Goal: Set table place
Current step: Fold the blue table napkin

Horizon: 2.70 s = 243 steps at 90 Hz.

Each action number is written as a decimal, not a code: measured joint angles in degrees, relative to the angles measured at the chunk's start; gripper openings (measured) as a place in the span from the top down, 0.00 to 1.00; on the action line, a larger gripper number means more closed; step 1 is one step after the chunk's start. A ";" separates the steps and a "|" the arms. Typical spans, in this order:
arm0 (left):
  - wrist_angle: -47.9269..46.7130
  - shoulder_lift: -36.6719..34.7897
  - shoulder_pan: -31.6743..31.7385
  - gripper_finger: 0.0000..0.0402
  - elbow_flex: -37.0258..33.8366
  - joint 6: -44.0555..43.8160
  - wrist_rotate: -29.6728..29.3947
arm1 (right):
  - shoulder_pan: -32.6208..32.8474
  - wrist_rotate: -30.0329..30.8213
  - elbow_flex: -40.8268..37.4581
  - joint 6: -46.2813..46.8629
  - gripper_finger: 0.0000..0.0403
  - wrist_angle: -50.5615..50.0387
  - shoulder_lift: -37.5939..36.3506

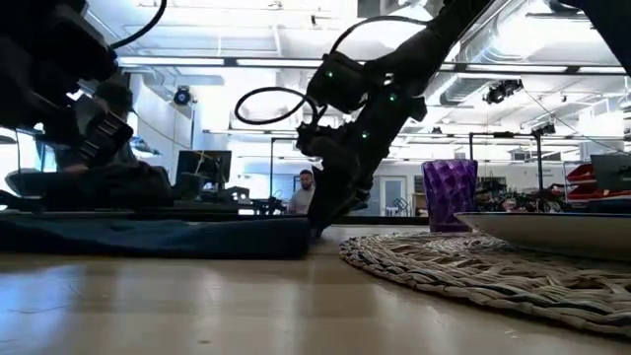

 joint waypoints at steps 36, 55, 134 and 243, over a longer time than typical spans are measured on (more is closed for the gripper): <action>0.26 -0.05 0.81 0.65 0.00 3.00 -20.07 | 0.93 0.17 5.00 -4.69 1.00 -7.15 0.17; 0.37 -0.05 3.62 0.65 0.00 3.00 -19.67 | 3.36 4.82 11.69 -10.43 1.00 -15.62 0.17; -21.10 -0.07 7.48 0.65 11.41 7.73 -20.20 | 5.86 11.15 11.97 -26.24 1.00 -5.30 4.98; -28.11 1.59 7.48 0.65 17.36 7.27 -22.18 | 3.04 15.22 10.88 -34.69 1.00 3.04 4.79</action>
